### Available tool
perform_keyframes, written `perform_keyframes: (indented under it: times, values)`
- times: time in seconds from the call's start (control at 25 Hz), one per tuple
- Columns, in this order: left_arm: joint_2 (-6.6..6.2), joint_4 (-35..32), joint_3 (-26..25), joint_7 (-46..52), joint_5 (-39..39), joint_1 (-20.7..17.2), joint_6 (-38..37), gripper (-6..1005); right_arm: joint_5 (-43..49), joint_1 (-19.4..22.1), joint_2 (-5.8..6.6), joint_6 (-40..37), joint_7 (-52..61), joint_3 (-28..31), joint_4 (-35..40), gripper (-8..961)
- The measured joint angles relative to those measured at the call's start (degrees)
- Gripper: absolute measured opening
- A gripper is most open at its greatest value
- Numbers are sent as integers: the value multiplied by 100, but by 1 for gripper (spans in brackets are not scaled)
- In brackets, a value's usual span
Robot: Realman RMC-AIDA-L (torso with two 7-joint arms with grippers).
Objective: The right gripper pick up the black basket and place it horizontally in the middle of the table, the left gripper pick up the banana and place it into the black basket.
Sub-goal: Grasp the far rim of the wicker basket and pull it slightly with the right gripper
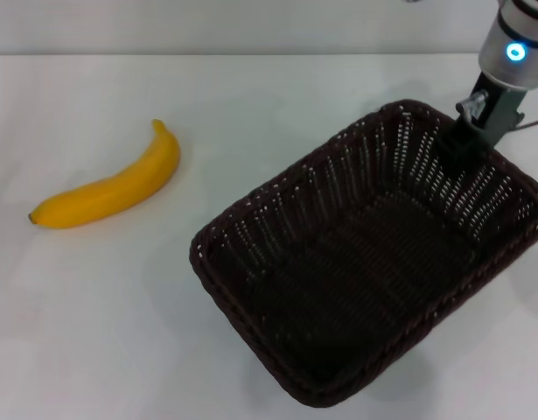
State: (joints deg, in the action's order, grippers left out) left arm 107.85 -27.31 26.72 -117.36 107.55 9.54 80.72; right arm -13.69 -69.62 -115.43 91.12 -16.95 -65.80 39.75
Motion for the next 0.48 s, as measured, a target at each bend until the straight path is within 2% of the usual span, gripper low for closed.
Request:
perform_keyframes:
  times: [0.2, 0.36, 0.48]
  values:
    - [24, -145, -8, -2, 44, -32, 24, 882, 14, -130, 9, 116, 224, 102, 21, 187]
    - [-4, -277, -9, -2, 30, -41, 79, 882, 11, -100, 66, 223, 803, 1113, 62, 179]
    - [29, -448, -19, -9, 34, -88, 161, 882, 14, 72, 79, 381, 1174, 1871, 191, 173]
